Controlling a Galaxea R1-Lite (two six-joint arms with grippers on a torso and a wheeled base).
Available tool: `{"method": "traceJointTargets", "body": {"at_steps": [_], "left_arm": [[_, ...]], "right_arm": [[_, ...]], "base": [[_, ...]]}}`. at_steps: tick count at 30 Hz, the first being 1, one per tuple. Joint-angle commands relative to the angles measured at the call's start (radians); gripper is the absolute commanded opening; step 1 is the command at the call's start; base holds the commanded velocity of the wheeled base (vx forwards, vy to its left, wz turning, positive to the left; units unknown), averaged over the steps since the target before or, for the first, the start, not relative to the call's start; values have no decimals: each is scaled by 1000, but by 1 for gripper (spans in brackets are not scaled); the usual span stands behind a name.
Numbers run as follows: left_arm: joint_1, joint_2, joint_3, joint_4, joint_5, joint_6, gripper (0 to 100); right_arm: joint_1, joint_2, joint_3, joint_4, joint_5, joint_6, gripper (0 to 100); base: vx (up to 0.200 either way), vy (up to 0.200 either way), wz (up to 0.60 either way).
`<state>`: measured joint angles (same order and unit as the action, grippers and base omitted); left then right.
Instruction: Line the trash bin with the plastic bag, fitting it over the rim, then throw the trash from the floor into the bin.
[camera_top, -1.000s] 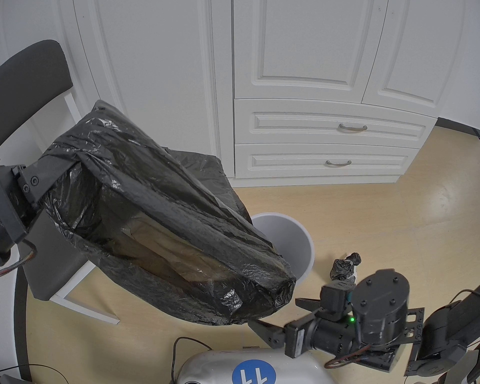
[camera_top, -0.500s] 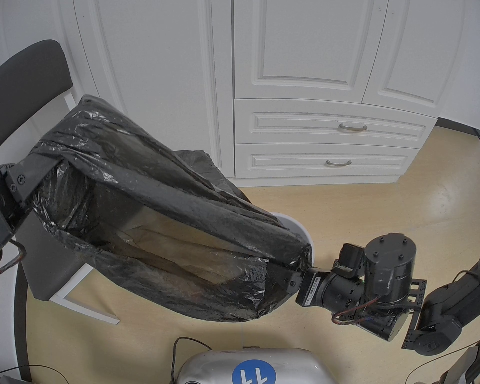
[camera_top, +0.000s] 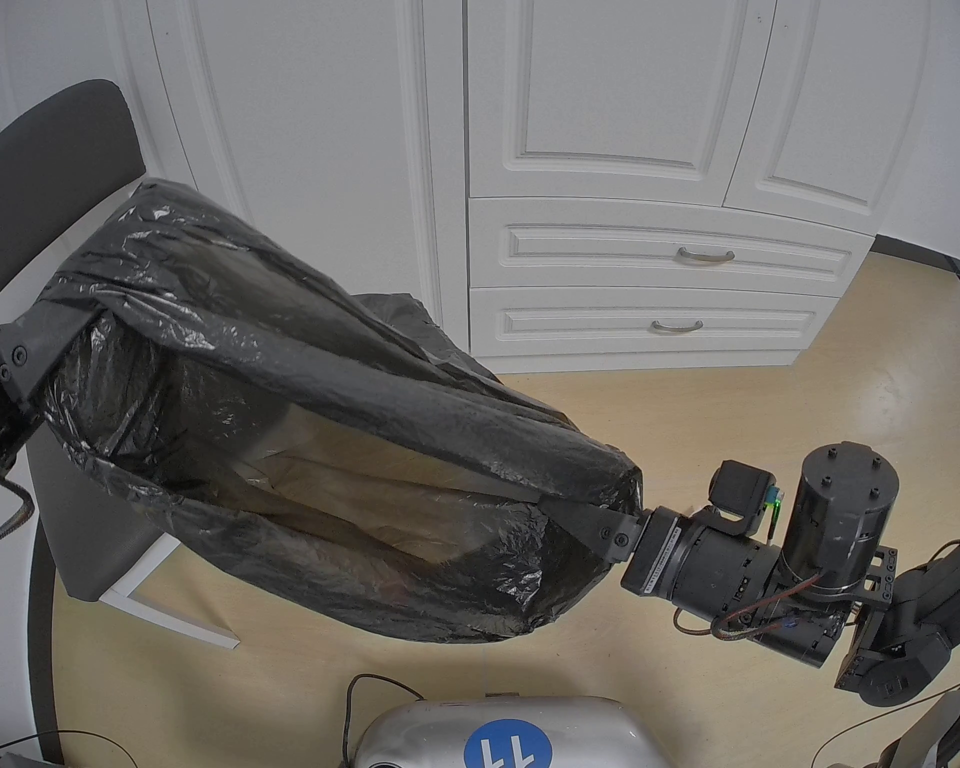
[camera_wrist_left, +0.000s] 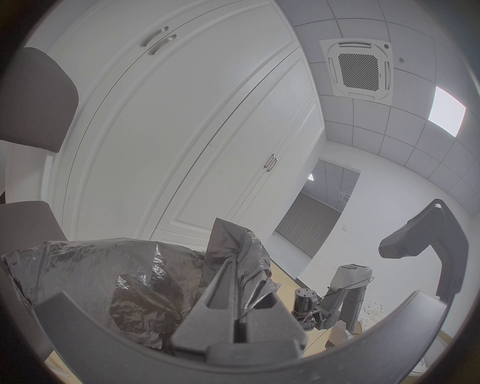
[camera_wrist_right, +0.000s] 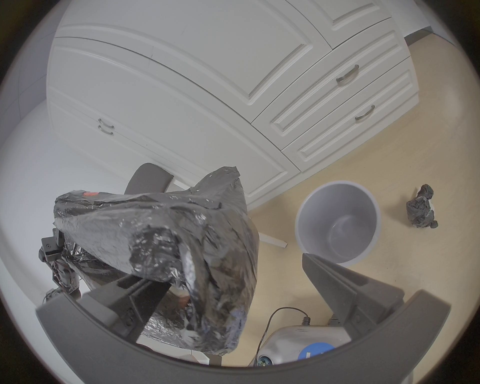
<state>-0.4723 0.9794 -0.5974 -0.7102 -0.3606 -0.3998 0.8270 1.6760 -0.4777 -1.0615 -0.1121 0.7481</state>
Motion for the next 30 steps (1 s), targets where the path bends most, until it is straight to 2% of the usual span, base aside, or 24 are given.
{"method": "traceJointTargets", "body": {"at_steps": [1, 8, 30], "left_arm": [[0, -2, -2, -2, 0, -1, 0], [0, -1, -1, -20, 3, -11, 0], [0, 2, -2, -21, 3, -28, 0]], "right_arm": [[-2, 36, 17, -37, 3, -3, 100], [-2, 65, 31, -100, 2, -4, 100], [40, 94, 21, -109, -1, -10, 100]], "base": [[0, 0, 0], [0, 0, 0], [0, 0, 0]]}}
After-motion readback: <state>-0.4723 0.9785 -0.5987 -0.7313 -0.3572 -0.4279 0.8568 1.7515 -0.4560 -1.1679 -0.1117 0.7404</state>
